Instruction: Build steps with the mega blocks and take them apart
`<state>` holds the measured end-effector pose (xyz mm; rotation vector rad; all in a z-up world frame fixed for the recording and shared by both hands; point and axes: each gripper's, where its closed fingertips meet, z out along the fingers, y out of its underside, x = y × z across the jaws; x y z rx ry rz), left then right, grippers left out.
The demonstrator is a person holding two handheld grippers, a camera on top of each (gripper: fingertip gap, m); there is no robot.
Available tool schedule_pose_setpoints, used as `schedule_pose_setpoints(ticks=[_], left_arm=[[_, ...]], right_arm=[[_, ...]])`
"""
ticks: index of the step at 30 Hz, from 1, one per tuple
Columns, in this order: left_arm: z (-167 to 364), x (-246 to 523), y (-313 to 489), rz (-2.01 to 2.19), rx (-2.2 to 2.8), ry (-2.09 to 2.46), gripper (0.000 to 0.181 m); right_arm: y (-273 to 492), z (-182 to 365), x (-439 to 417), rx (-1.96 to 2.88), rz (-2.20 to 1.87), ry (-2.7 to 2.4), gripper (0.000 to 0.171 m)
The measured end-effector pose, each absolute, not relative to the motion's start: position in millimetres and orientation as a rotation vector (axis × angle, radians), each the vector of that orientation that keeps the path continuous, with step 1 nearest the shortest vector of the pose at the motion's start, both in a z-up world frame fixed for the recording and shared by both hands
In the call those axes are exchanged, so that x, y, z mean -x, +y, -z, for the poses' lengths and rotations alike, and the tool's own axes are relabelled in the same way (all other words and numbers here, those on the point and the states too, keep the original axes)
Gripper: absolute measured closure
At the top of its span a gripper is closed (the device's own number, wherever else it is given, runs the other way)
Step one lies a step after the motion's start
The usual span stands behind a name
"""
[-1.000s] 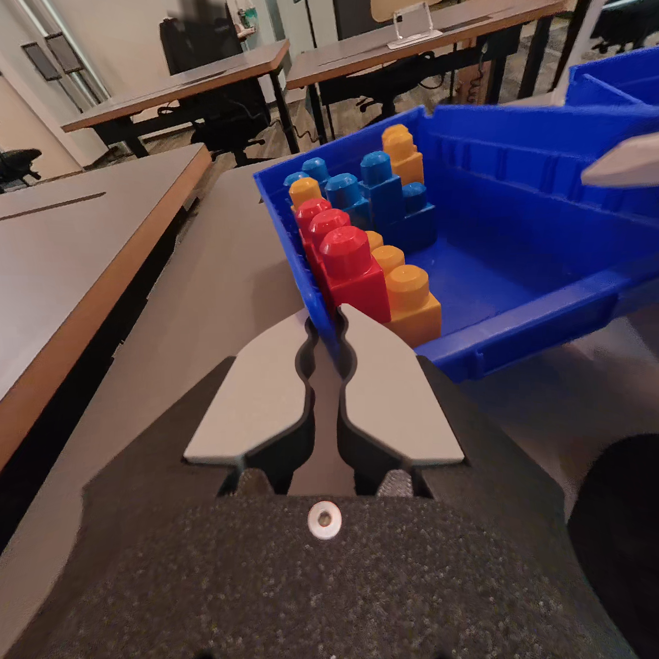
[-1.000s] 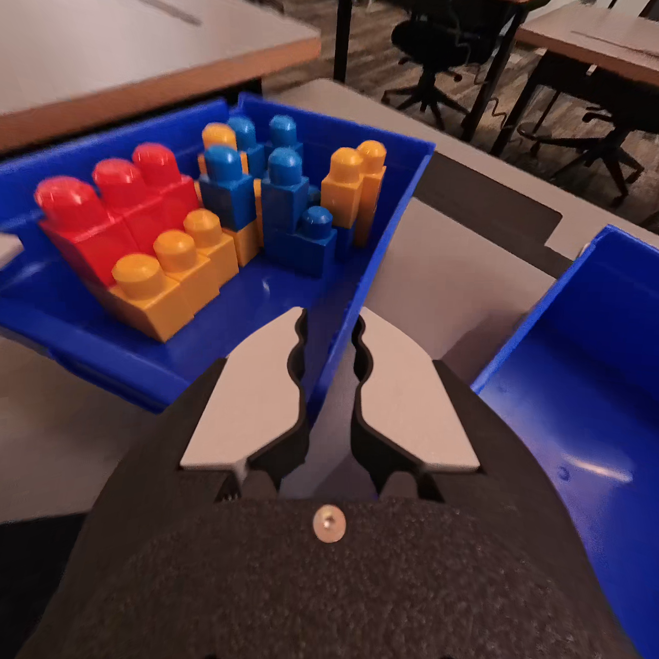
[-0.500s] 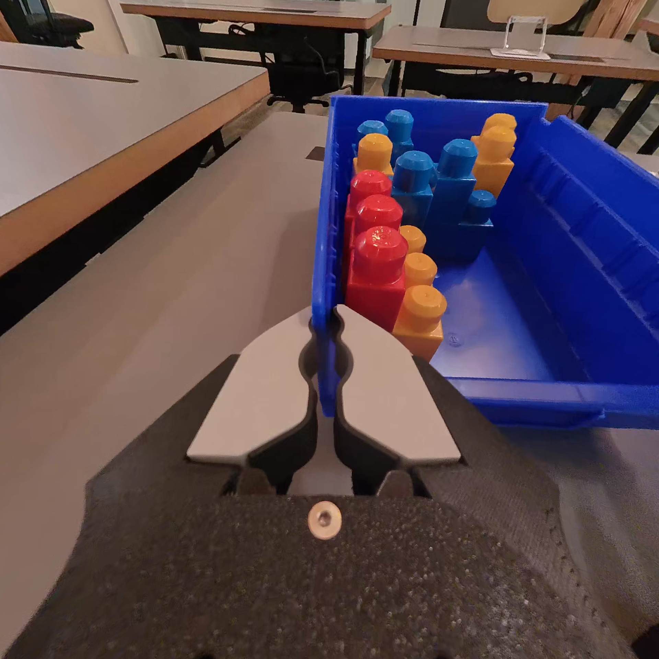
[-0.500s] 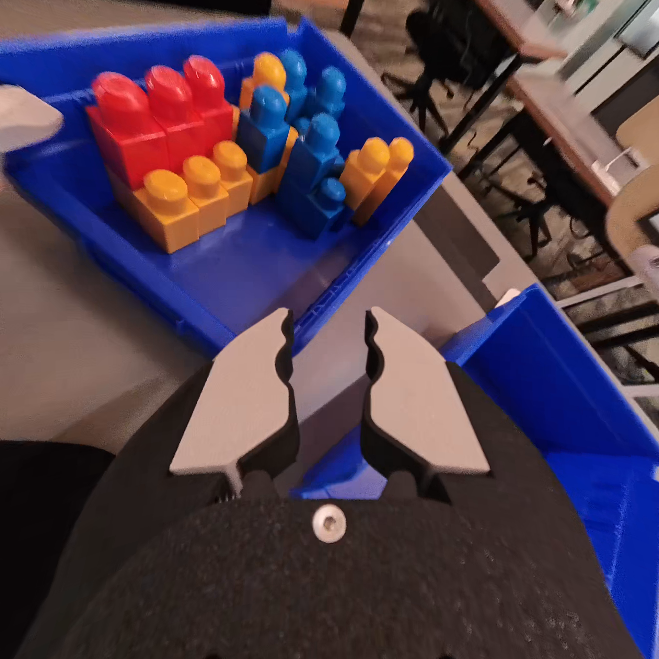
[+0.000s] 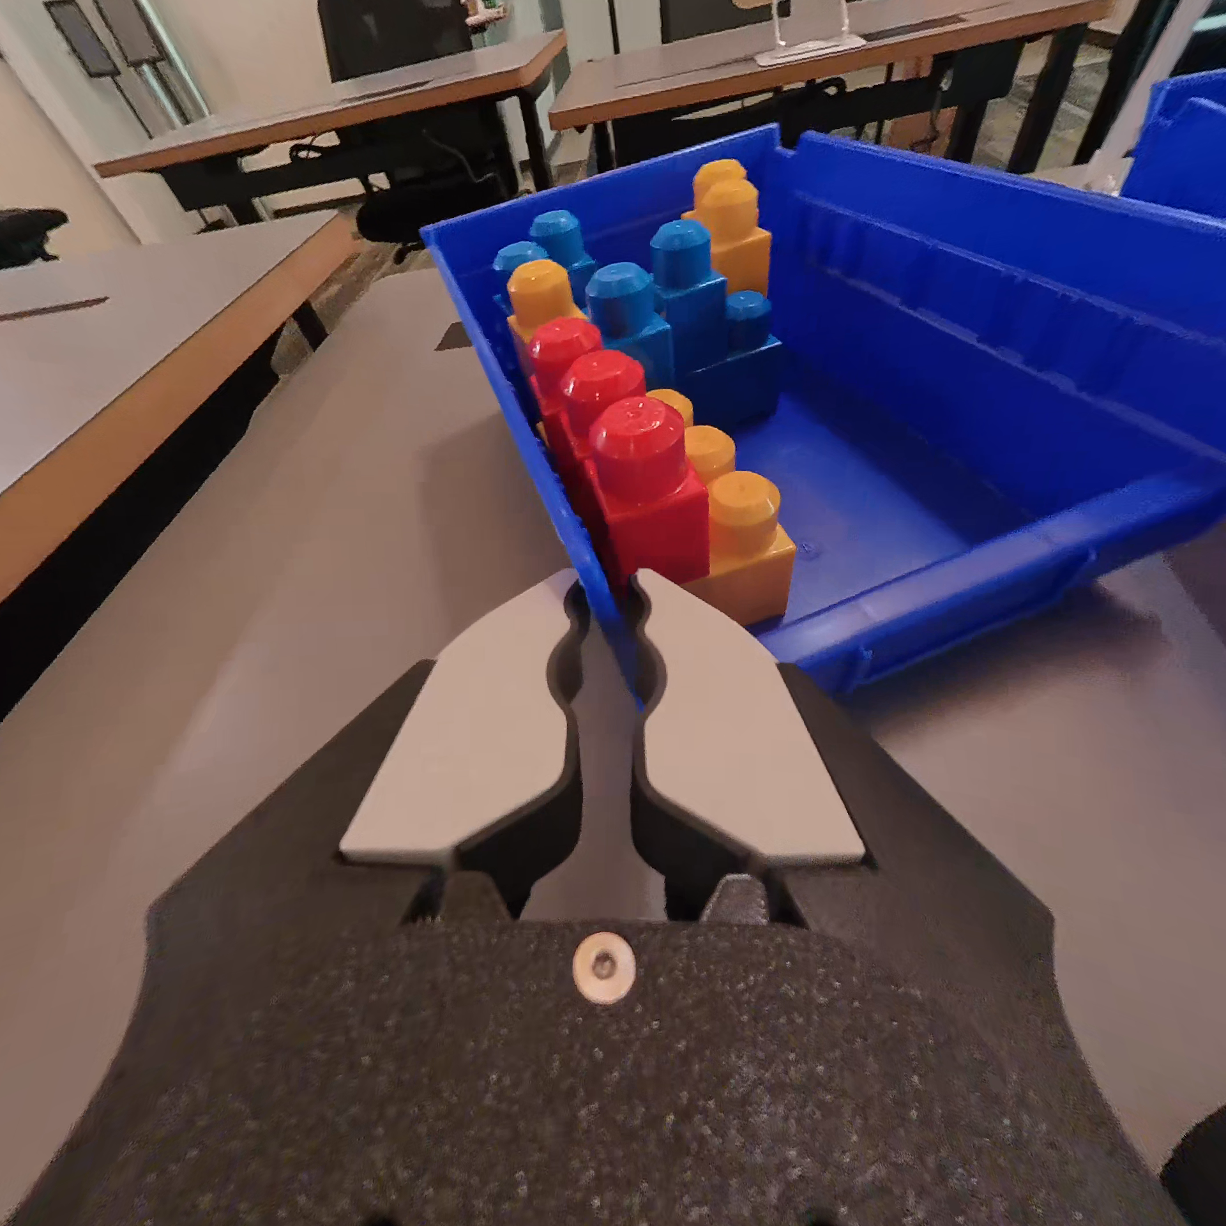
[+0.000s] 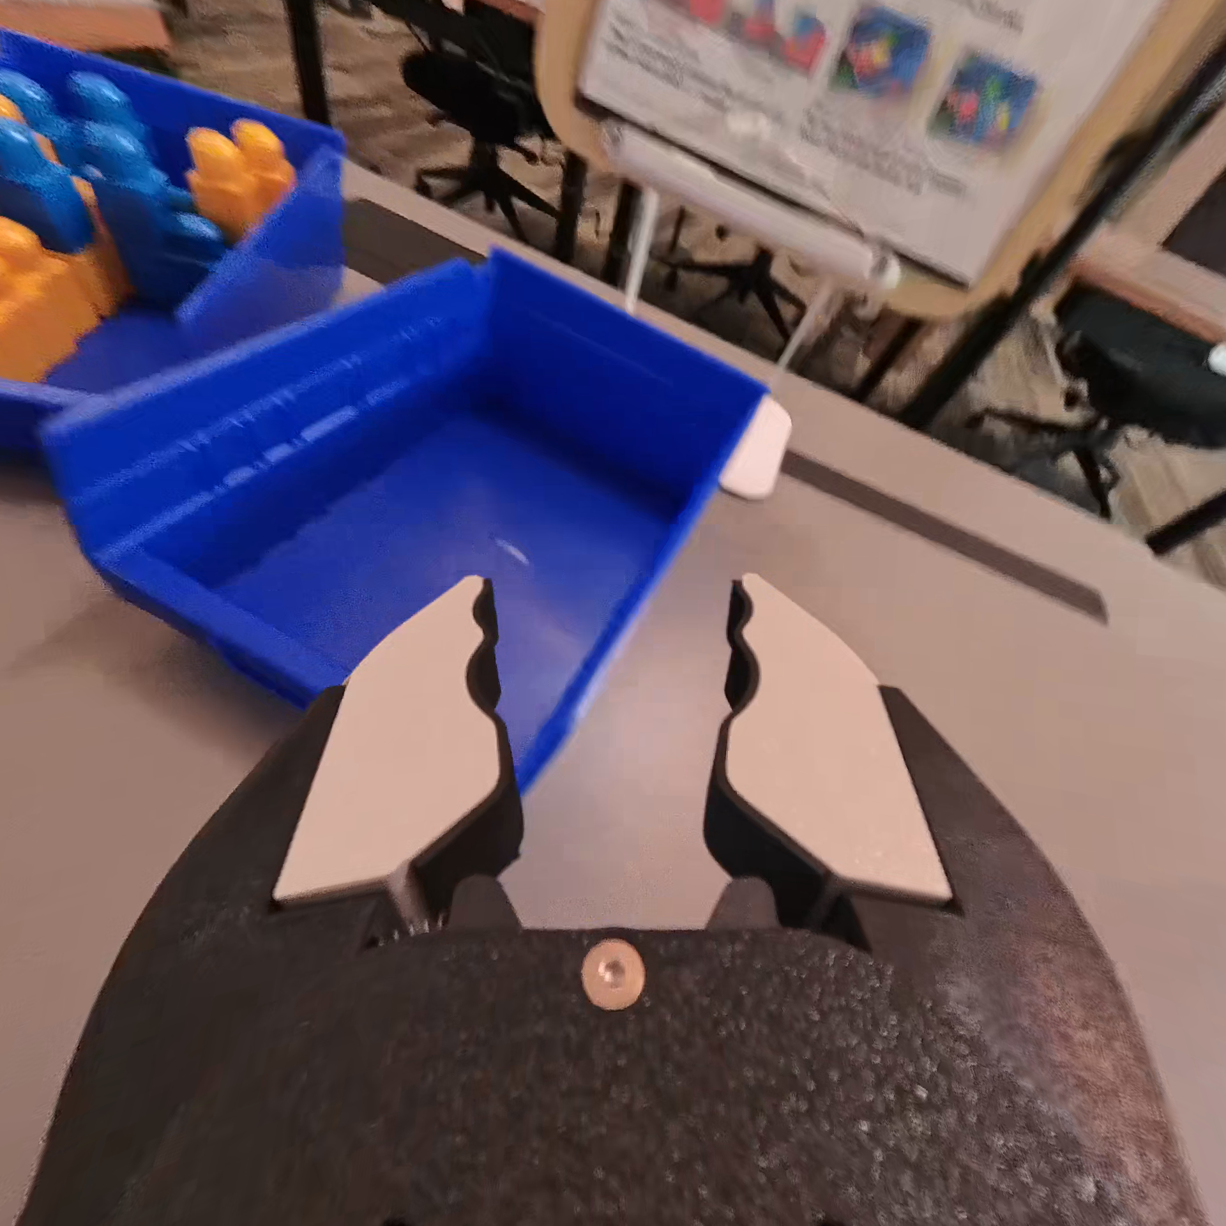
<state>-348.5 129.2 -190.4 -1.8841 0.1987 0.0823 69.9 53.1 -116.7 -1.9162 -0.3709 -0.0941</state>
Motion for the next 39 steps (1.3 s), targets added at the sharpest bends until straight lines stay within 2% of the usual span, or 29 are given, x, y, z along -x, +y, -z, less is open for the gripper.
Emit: schedule_pose_setpoints(ticks=[7,10,14,17,20,31,39], left_arm=[[192.9,339.7,125.2,-0.082,1.848,0.28,0.161],[190.2,339.0,123.6,-0.077,1.818,0.293,0.16],[188.8,338.2,124.1,-0.057,1.802,0.296,0.158],[184.6,338.3,122.0,-0.051,1.773,0.296,0.158],[181.5,337.6,119.9,-0.041,1.749,0.298,0.158],[173.3,339.8,117.2,-0.036,1.695,0.286,0.158],[167.9,340.4,115.6,-0.048,1.667,0.279,0.158]], right_arm=[[63.3,173.6,-88.9,2.053,-0.069,-0.236,0.098],[71.6,176.0,-89.6,2.075,-0.091,-0.224,0.117],[81.8,177.4,-91.6,2.111,-0.121,-0.222,0.128],[90.2,177.9,-101.3,2.122,-0.06,-0.233,0.157],[96.9,177.7,-114.4,2.125,-0.058,-0.207,0.164],[58.0,143.5,-182.8,2.003,-0.159,-0.069,0.169],[16.7,109.1,-276.7,1.826,-0.138,0.191,0.169]])
